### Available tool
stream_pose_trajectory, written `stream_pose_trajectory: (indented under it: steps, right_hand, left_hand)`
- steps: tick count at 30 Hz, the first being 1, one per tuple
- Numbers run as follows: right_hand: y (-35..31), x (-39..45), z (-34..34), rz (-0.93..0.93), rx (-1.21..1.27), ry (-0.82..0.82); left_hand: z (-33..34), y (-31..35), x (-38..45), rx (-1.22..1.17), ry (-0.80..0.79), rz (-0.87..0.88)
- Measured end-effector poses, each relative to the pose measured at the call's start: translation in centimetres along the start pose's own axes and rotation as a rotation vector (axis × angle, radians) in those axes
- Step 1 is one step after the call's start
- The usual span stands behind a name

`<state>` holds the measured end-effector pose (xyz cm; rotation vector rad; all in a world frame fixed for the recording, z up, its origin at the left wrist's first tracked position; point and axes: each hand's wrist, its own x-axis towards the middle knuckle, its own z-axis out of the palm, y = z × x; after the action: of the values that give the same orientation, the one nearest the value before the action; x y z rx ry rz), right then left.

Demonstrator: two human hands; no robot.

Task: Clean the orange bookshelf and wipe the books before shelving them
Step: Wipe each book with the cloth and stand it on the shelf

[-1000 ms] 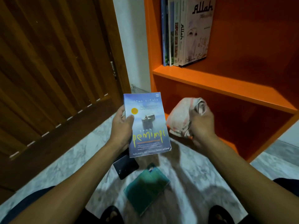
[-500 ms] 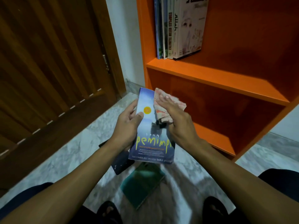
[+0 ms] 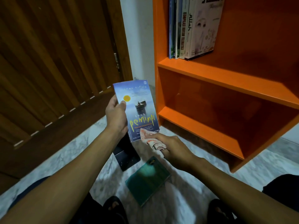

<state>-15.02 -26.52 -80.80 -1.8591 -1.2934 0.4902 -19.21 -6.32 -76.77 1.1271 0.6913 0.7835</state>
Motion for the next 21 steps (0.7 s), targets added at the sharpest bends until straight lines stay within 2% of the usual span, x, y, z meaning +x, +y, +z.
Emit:
stream_pose_trajectory:
  steps: [2, 4, 6, 9, 12, 14, 17, 21]
  right_hand:
    - [0.7, 0.5, -0.1, 0.069, 0.035, -0.001]
    - [1.2, 1.1, -0.4, 0.116, 0.165, 0.079]
    - [1.4, 1.8, -1.0, 0.175, 0.339, 0.221]
    - [1.3, 2.9, -3.4, 0.294, 0.572, 0.527]
    - [1.7, 4.1, -6.7, 0.32, 0.49, 0.842]
    - [1.0, 4.3, -8.1, 0.282, 0.316, 0.952]
    - [0.1, 4.2, -7.1, 0.164, 0.118, 0.896]
    - [0.7, 4.1, -2.4, 0.133, 0.177, 0.678]
  left_hand:
    - [-0.1, -0.5, 0.2, 0.027, 0.038, 0.009]
    - [-0.2, -1.0, 0.2, 0.06, 0.056, 0.021]
    - [-0.2, -1.5, 0.0, 0.099, 0.035, 0.03]
    - [0.0, -2.2, -0.9, 0.191, -0.039, 0.038]
    - [0.6, -3.5, -2.1, 0.277, -0.173, 0.011]
    - [1.4, -4.0, -3.3, 0.265, -0.273, -0.029]
    - [3.1, -4.3, -5.1, 0.219, -0.371, -0.055]
    - [4.2, -4.6, -5.7, 0.127, -0.371, -0.133]
